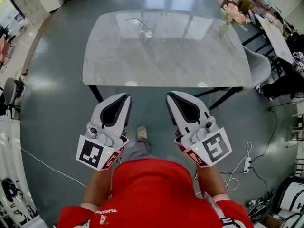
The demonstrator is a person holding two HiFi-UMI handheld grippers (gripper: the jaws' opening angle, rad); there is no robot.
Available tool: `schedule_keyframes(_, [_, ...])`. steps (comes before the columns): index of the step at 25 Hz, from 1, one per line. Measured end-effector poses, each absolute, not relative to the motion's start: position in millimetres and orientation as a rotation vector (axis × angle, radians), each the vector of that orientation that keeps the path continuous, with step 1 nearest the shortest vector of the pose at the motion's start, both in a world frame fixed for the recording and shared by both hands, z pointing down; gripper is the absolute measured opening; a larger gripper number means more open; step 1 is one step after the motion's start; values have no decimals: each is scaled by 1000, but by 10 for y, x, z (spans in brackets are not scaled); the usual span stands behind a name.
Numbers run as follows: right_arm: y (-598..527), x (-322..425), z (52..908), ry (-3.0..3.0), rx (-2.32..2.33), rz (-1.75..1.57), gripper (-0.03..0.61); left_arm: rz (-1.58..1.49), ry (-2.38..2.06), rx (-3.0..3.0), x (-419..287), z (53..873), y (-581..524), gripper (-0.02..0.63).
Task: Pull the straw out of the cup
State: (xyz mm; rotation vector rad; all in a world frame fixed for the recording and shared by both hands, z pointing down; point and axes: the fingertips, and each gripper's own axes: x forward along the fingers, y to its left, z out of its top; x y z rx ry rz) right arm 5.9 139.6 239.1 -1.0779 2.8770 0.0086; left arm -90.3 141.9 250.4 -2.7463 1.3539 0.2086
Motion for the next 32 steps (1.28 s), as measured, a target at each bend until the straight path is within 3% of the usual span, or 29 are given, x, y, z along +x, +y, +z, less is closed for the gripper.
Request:
schedule_keyframes(11, [483, -373, 2408, 2869, -1163, 17, 0, 203, 1293, -2787, -1328, 2567, 440, 5])
schedule_keyframes(32, [-506, -266, 2531, 2906, -1162, 55, 0, 179, 1328, -2800, -1233, 2669, -467, 5])
